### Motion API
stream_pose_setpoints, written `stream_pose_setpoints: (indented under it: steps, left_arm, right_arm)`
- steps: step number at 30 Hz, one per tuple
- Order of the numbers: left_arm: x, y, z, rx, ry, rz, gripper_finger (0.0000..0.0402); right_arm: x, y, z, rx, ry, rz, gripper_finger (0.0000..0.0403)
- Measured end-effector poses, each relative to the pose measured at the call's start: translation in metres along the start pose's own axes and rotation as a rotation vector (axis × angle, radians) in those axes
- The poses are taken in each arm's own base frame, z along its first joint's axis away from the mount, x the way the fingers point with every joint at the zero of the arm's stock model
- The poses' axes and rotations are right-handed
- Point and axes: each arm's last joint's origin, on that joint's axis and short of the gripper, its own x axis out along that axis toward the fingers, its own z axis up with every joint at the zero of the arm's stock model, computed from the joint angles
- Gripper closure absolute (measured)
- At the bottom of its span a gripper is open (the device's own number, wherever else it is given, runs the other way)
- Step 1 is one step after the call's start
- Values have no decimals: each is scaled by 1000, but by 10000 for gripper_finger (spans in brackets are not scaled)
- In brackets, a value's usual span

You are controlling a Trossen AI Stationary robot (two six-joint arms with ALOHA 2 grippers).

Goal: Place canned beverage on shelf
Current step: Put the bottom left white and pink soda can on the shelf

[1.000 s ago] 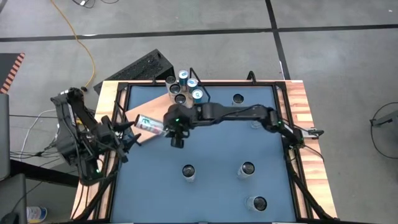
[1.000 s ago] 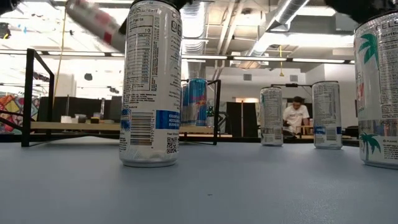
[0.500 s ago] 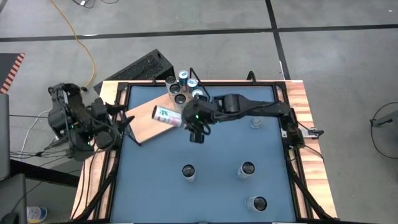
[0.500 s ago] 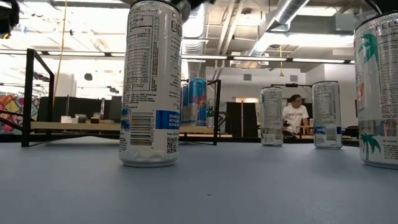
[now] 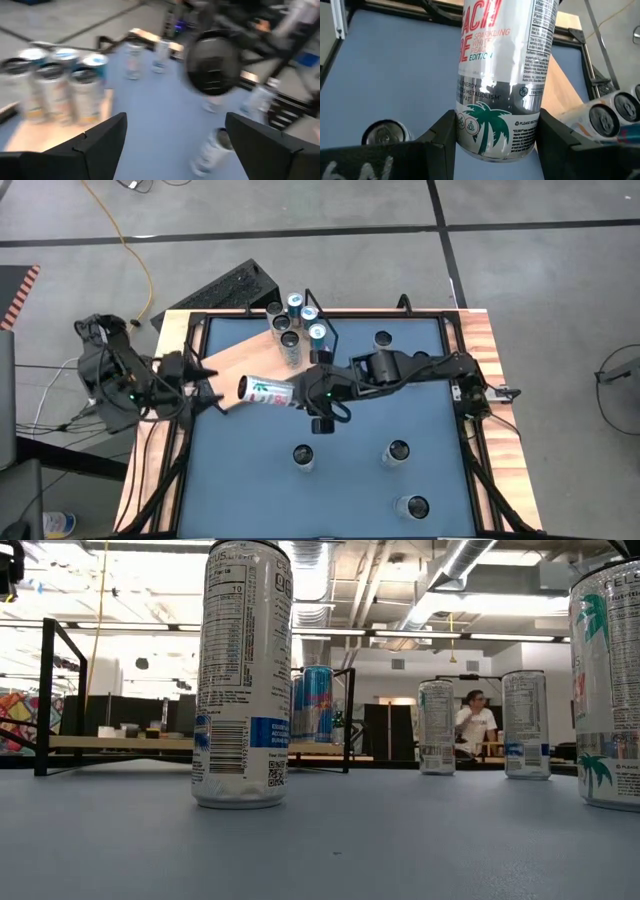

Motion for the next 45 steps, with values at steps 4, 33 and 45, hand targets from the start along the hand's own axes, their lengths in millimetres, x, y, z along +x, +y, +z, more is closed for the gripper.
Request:
stream_pose_setpoints:
  steps: [4, 33, 45]
  left_arm:
    - [8, -15, 8, 37, 11, -103, 70]
    - [55, -37, 17, 179, 104, -347, 70]
    - [78, -42, 14, 209, 112, -276, 70]
  right_arm:
    - [-2, 8, 0, -14, -1, 14, 213]
    - [-7, 29, -1, -108, 4, 51, 213]
    - [-6, 28, 0, -97, -4, 46, 213]
